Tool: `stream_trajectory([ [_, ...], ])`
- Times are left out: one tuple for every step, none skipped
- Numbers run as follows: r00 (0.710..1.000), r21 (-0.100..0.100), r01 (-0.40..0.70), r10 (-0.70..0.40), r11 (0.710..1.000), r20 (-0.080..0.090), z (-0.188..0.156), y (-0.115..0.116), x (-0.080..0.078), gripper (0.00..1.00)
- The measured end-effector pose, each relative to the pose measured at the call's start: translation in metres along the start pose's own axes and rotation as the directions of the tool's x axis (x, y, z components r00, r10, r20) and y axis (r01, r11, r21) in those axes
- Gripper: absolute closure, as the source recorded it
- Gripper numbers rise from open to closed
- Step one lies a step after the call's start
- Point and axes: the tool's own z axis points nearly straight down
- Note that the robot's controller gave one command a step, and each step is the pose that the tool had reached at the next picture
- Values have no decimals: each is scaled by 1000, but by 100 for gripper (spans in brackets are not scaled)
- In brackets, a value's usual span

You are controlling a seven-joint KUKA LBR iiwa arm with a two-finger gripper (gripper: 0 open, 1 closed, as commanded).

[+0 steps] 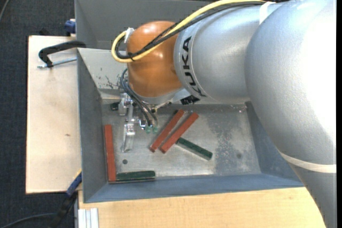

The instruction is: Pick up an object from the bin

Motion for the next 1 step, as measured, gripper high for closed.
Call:
stream_trajectory([
  [985,2,-171,171,985,2,52,-70,29,0],
])
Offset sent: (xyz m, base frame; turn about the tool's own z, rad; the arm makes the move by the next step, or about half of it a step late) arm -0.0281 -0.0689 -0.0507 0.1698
